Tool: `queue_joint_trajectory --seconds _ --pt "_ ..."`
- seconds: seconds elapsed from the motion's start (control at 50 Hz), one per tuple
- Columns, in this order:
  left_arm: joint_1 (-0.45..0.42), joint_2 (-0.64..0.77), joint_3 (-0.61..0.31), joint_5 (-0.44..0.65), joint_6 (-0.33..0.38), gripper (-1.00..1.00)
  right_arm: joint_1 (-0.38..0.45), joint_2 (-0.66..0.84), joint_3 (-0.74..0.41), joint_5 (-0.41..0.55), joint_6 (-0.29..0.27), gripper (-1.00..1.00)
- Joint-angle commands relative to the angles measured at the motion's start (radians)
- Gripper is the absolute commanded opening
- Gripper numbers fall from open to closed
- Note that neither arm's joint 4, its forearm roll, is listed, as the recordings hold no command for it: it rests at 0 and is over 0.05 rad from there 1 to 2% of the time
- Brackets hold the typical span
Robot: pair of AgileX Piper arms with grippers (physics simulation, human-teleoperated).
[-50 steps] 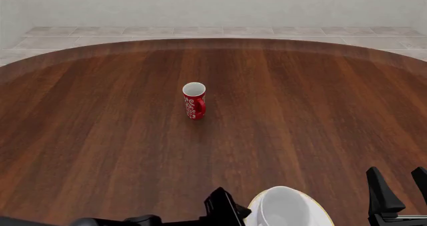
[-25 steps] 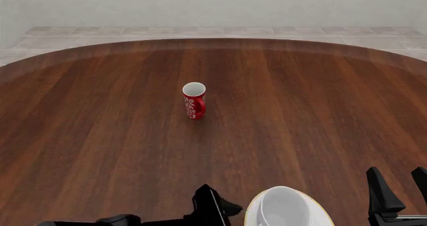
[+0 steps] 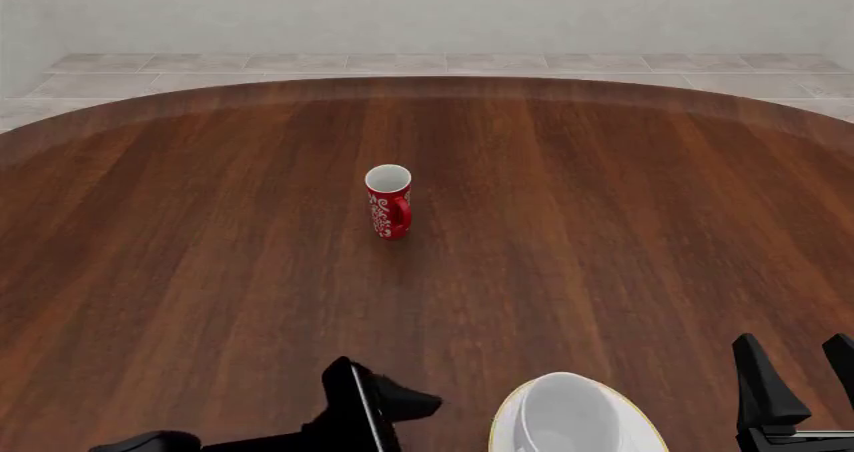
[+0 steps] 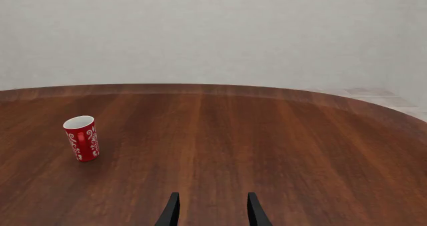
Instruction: Put the white mug on the plate.
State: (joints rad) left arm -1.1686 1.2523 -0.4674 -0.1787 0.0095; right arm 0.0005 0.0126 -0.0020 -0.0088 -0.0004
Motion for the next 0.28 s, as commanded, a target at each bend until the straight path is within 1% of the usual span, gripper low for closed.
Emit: queue_joint_trajectory --seconds 0.02,0.18,0.2,0.22,0.28 --pt "0.061 -0.182 0.087 0.031 -0.019 1.00 -0.001 -0.003 -0.001 0.004 0.000 1.00" --pt "0.100 -0.290 0.139 0.042 -0.019 1.00 0.000 -0.003 -0.001 0.004 0.000 1.00" --pt "0.113 -0.333 0.158 0.046 -0.018 1.00 -0.001 -0.003 -0.001 0.004 0.000 1.00" --pt "0.118 -0.344 0.163 0.050 -0.028 1.00 -0.001 -0.003 -0.001 0.004 0.000 1.00" --pt "0.139 -0.399 0.190 0.055 -0.022 1.00 -0.001 -0.003 -0.001 0.004 0.000 1.00"
